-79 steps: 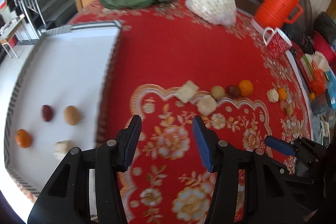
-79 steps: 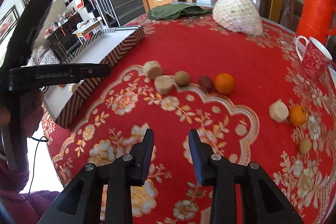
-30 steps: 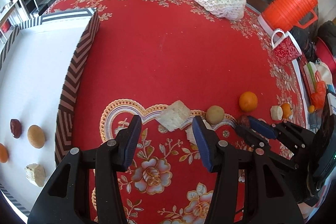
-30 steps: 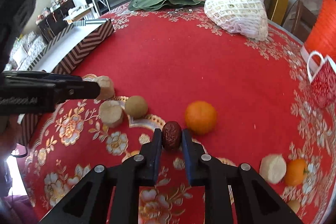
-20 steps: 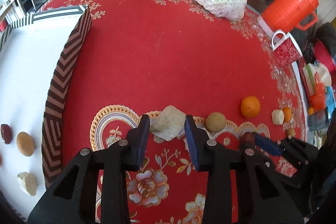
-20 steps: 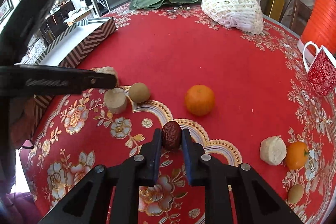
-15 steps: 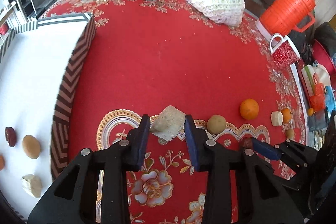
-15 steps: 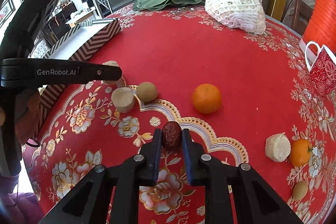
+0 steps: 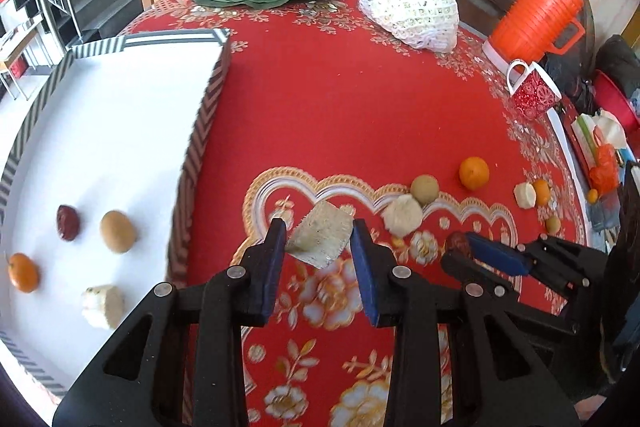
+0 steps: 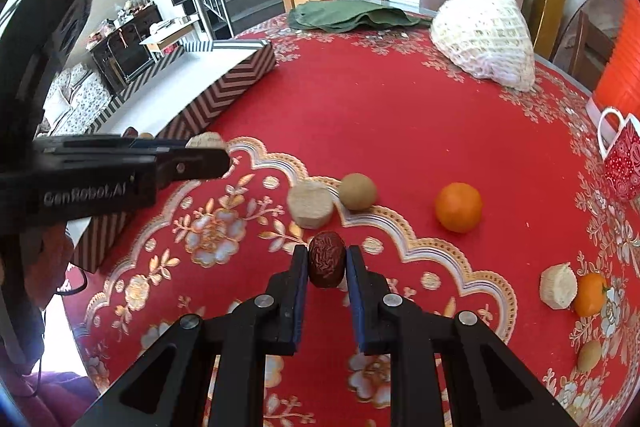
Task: Organize fruits
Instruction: 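Carry the cake square with the left gripper while the right gripper carries the date over the tray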
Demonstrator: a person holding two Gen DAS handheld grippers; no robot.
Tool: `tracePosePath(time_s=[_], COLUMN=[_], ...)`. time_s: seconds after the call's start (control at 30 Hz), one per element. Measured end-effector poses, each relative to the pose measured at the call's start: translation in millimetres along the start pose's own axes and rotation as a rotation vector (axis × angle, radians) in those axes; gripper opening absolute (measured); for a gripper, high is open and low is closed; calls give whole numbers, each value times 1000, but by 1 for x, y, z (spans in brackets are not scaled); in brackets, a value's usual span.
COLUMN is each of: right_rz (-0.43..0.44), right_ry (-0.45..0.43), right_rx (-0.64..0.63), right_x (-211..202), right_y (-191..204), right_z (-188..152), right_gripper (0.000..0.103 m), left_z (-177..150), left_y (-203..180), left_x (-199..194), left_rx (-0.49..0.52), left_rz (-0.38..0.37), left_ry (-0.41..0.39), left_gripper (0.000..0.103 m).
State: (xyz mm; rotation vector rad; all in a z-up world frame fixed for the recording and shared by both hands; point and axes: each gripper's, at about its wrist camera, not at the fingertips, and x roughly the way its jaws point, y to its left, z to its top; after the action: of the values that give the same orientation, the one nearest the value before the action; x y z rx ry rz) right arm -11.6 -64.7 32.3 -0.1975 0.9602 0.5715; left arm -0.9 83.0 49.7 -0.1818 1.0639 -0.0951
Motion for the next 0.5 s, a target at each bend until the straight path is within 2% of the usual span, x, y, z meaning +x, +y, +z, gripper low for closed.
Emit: tracePosePath(time_s=[0.5], right_rz=[-4], right_ry=[3], right_rx=[-72], right_x=[-4], right_y=[41], right_z=[7], right_gripper=[18], left_z=[-17], left_y=[24], left_x=[-27], left_rx=[2], left_rz=[53], left_ry=[-61], left_gripper=[32])
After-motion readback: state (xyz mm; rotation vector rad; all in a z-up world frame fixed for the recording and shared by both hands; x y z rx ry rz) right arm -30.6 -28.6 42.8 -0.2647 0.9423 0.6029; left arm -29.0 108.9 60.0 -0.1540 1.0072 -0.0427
